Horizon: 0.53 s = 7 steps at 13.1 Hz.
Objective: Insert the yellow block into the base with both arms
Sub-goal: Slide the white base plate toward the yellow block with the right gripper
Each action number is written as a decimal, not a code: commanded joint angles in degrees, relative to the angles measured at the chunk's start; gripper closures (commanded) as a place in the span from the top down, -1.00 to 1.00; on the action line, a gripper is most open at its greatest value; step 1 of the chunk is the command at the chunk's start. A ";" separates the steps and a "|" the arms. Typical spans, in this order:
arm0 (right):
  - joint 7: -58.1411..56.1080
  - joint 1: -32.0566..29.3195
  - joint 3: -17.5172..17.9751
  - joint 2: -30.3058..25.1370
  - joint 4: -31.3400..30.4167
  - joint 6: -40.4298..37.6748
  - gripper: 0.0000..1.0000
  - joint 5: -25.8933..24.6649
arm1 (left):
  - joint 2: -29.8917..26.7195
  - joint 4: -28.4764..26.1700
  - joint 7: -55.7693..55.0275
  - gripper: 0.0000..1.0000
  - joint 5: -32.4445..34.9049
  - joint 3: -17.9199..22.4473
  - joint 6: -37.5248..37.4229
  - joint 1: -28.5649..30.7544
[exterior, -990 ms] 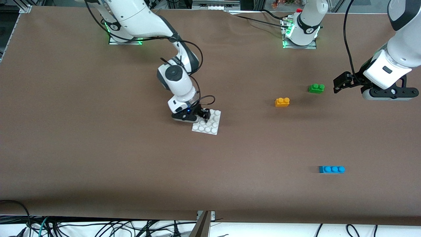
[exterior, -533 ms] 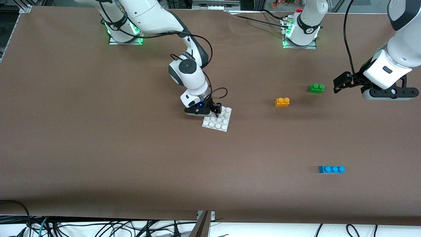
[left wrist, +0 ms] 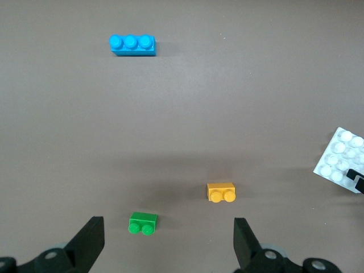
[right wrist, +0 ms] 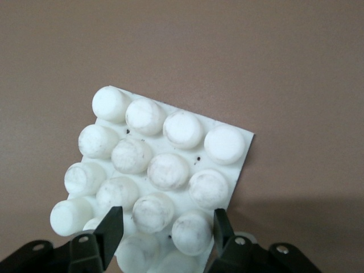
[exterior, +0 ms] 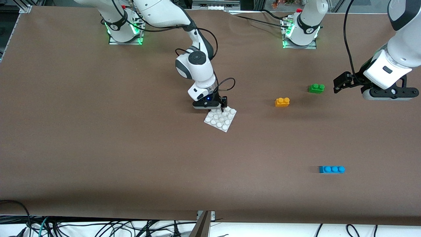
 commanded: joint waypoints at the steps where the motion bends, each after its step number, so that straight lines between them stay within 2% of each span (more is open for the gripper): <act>1: -0.86 -0.11 -2.51 0.70 1.33 -0.82 0.43 -0.50 | 0.83 1.91 -0.18 1.00 -1.33 -0.15 -1.50 0.31; 7: -2.18 -2.22 -2.79 1.22 2.82 -0.91 0.43 -0.33 | 0.92 1.91 -0.18 1.00 -1.25 -0.15 -1.50 0.31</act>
